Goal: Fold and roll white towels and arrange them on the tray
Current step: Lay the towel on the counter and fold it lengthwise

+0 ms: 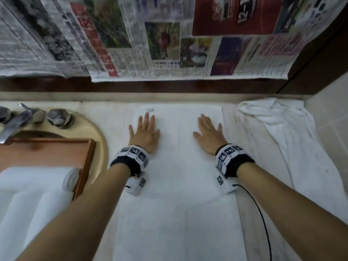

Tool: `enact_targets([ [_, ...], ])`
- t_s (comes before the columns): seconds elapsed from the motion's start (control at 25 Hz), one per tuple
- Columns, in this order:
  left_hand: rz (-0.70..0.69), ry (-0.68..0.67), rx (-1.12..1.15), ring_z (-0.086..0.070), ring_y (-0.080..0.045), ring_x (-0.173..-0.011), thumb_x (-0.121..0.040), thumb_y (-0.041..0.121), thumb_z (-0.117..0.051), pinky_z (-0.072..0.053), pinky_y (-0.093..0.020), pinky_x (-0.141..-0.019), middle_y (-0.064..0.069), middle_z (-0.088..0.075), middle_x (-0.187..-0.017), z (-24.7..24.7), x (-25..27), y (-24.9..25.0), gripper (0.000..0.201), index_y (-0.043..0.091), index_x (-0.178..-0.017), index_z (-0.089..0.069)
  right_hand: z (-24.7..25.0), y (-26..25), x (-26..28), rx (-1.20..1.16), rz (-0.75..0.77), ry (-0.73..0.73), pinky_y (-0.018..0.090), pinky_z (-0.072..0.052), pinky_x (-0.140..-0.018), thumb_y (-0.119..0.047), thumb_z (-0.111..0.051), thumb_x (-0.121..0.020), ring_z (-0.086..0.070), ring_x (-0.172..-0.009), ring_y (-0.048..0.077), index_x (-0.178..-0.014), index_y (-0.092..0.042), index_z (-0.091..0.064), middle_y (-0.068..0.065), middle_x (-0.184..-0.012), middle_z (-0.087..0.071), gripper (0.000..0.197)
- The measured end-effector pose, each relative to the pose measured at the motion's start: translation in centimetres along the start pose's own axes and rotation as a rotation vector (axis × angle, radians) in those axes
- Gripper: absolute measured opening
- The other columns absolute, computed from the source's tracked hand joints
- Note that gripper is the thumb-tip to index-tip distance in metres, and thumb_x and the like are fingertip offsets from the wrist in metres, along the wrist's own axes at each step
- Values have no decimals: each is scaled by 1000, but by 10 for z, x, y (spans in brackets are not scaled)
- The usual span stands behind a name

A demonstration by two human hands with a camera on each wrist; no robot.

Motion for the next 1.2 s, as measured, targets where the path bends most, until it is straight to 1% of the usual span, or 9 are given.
enact_targets([
  [0.16,-233,-145,10,18,-16,-147,-103,47,-13,11,-47,-117,7,22,-159,-68,93,27,58,29,-155,7,-83,-31,80,118,224,-133,55,12,-115,-44,-21,-104,22,-145,11,-153,-23,13,-9,-158,25,64],
  [0.36,248,7,34,20,-22,-147,-102,46,-14,9,-53,-118,-1,24,-159,-61,120,-53,62,23,-155,10,-76,42,111,9,-350,-10,60,16,-112,-50,-16,-101,26,-144,15,-152,-19,19,-6,-156,31,69],
  [0.4,241,9,73,19,-23,-147,-103,45,-16,8,-54,-118,-3,22,-160,-62,126,-41,63,19,-155,8,-78,27,120,13,-317,-7,59,17,-111,-50,-16,-101,25,-145,16,-151,-18,19,-6,-156,30,69],
  [0.52,-95,-136,100,19,-20,-147,-104,43,-14,10,-49,-116,2,22,-159,-100,173,28,60,20,-155,7,-134,-42,161,112,154,-127,56,15,-113,-43,-20,-103,23,-146,14,-152,-19,16,-7,-157,28,65],
  [0.6,-222,-136,17,20,-17,-147,-102,47,-8,13,-45,-117,8,25,-157,-120,202,23,59,24,-154,8,-153,-35,184,179,245,-134,58,11,-115,-41,-21,-104,23,-145,13,-152,-20,16,-8,-155,31,65],
  [0.8,197,14,52,20,-20,-147,-103,43,-13,12,-50,-118,2,22,-160,-108,220,-56,60,22,-155,10,-132,29,202,68,-272,-27,59,18,-110,-49,-16,-102,28,-144,15,-150,-18,21,-6,-154,33,69],
  [0.92,-128,-23,92,16,-18,-148,-103,42,-11,9,-47,-118,2,18,-160,-123,239,6,59,21,-155,7,-159,-37,220,113,138,-43,60,11,-115,-42,-23,-103,25,-145,14,-153,-20,14,-7,-158,25,66],
  [1.0,-262,-98,48,16,-15,-148,-104,41,-12,10,-44,-120,6,18,-160,-138,252,17,57,23,-155,6,-175,-43,228,129,205,-89,59,6,-115,-39,-24,-104,22,-146,13,-153,-21,13,-8,-158,24,64],
  [1.2,226,40,70,14,-21,-149,-104,39,-15,8,-50,-119,0,15,-162,-119,255,-60,59,17,-155,5,-156,24,235,42,-370,19,60,12,-114,-47,-19,-102,21,-146,17,-152,-16,14,-4,-158,26,69],
])
Point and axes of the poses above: each hand's wrist, its own x-axis away from the middle knuckle, its own z-axis out of the back of the hand, y = z × x, the point moved 2 cm from there along -x, towards the middle knuckle
